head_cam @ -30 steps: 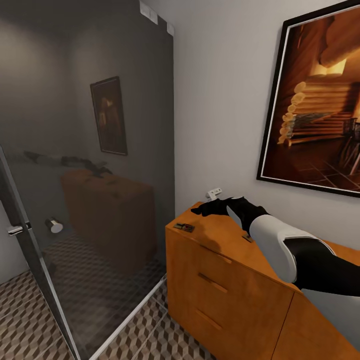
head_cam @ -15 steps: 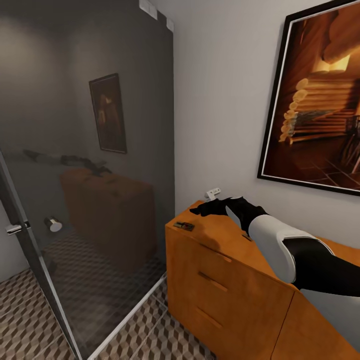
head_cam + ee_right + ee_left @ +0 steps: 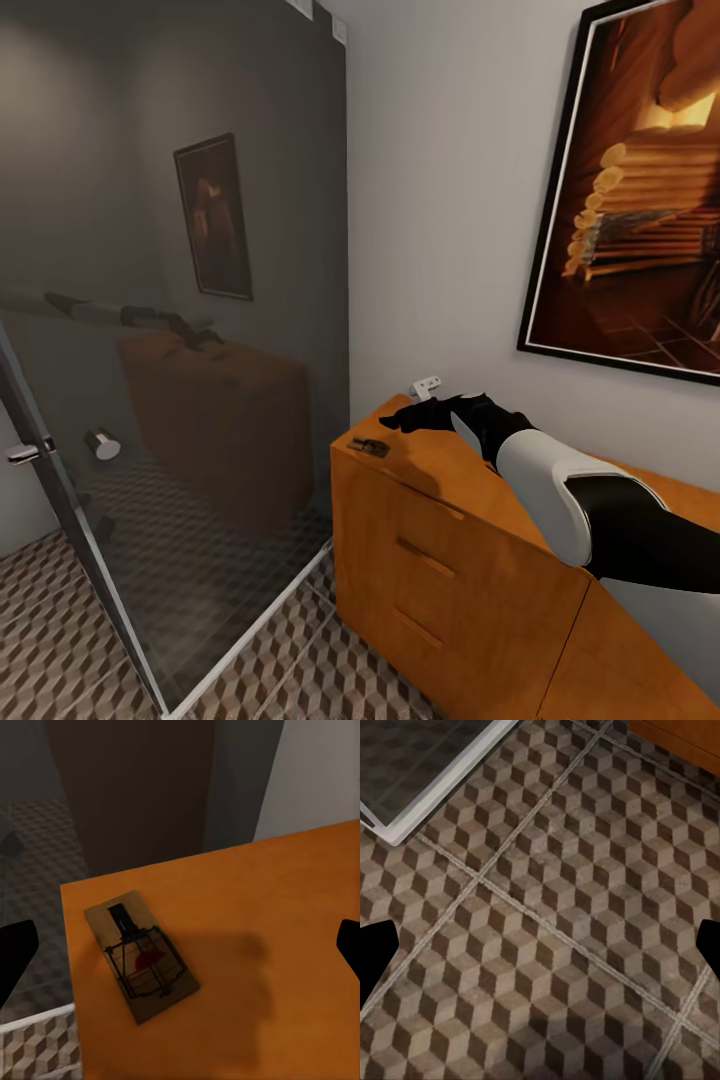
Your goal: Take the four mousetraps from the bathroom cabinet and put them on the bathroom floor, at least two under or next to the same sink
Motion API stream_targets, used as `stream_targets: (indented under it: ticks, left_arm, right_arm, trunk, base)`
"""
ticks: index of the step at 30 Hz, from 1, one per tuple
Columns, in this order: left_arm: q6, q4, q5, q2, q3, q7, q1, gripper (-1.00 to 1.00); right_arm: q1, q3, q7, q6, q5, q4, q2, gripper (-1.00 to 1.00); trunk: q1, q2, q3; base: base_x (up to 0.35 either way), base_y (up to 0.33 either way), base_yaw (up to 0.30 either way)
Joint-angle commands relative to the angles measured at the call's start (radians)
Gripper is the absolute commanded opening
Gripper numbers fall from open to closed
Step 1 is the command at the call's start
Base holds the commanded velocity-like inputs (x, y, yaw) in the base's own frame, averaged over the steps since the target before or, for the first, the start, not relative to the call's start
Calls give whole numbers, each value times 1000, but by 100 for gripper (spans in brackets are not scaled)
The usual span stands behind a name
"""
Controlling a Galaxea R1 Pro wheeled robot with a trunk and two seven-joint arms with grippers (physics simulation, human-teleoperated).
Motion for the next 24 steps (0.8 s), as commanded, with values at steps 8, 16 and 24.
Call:
stream_targets:
  ticks: [8,16,24]
  left_arm:
    - [-3,1,-1,0,0,1,-1,100]
    - [-3,1,0,0,0,1,-1,100]
    - [-3,1,0,0,0,1,-1,100]
  right_arm:
    - [0,1,3,6,3,-2,0,100]
    - [0,1,3,6,3,-2,0,100]
    - [1,1,3,6,3,-2,-1,100]
  trunk:
    - [0,-1,-14]
    - [0,-1,-27]
    - [0,-1,-39]
  base:
    - [0,0,0]
    - [0,0,0]
    - [0,0,0]
